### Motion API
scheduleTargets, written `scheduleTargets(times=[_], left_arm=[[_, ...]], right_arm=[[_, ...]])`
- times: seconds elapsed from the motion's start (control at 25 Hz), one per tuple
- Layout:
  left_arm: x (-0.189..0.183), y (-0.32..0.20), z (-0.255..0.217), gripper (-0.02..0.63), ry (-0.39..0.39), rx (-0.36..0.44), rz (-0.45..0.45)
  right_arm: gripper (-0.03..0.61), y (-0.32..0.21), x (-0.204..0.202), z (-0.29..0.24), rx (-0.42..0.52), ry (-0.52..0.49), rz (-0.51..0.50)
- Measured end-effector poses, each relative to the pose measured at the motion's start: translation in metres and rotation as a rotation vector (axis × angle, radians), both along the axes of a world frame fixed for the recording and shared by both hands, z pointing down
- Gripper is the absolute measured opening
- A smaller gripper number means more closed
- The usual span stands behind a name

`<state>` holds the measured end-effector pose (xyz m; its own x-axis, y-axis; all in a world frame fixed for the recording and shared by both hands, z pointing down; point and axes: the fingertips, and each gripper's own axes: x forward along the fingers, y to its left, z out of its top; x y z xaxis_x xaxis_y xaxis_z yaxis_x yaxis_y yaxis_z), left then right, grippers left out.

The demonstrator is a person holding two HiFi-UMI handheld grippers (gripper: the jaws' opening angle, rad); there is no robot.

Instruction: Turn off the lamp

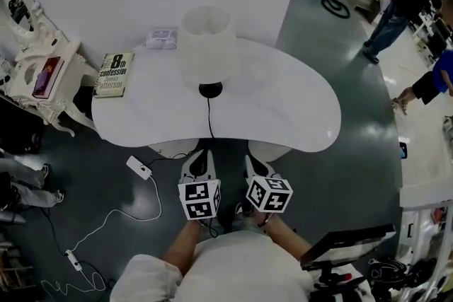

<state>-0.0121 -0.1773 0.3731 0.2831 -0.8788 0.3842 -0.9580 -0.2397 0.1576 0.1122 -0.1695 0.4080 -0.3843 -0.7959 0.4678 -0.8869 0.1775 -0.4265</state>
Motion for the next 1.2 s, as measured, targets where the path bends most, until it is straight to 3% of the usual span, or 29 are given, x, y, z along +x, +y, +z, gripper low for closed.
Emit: scheduleTargets(times=[0.56,1.2], left_arm=[[0.0,-0.006,-0.075,0.008,0.008,0.142,0.006],[-0.01,-0.016,-0.069,0.008,0.031,0.116,-0.023]], right_arm=[[0.0,-0.017,-0.005,-0.066,0.144,0.024,-0.025],[0.0,-0.035,-0.021,-0.076,0.172,0.053,-0.059]])
